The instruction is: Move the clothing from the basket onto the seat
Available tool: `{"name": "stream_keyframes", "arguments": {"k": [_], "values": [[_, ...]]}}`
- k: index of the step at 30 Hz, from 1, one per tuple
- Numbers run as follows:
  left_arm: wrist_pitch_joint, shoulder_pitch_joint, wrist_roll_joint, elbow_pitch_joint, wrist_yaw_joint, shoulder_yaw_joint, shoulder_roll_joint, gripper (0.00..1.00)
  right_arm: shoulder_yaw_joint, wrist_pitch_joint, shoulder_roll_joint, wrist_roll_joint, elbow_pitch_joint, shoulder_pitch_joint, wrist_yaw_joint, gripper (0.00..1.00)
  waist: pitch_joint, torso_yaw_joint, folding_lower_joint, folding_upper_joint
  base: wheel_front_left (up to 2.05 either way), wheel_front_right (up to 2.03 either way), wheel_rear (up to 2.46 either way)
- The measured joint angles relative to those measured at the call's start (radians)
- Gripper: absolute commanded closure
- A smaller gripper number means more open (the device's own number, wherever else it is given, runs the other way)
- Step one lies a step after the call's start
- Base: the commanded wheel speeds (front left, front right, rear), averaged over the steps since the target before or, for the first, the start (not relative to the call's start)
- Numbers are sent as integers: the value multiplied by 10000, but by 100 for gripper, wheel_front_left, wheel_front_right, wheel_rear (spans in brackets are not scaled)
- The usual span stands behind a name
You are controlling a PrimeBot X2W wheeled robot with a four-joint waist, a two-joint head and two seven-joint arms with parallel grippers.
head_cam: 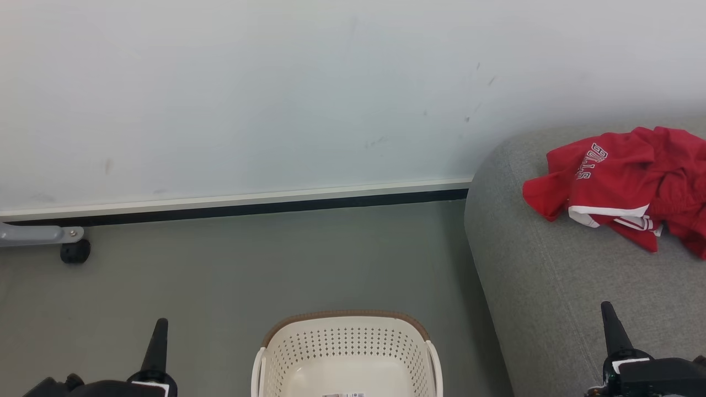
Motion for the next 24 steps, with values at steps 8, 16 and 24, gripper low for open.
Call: {"name": "stream_keyframes", "arguments": {"k": [8, 16, 24], "values": [[251, -181, -899, 140, -174, 151, -100, 100, -284, 270, 125, 1057, 150, -83, 182, 100, 34, 62, -1, 0, 0, 0, 0], [531, -464, -1954, 286, -366, 349, -194, 100, -610, 541, 232, 2207, 293, -202, 393, 100, 73, 132, -2, 0, 0, 0, 0], [782, -666, -2805, 412, -529, 476, -291, 100, -853, 788, 318, 3068, 418, -310, 539, 100, 101, 184, -2, 0, 0, 0, 0]]}}
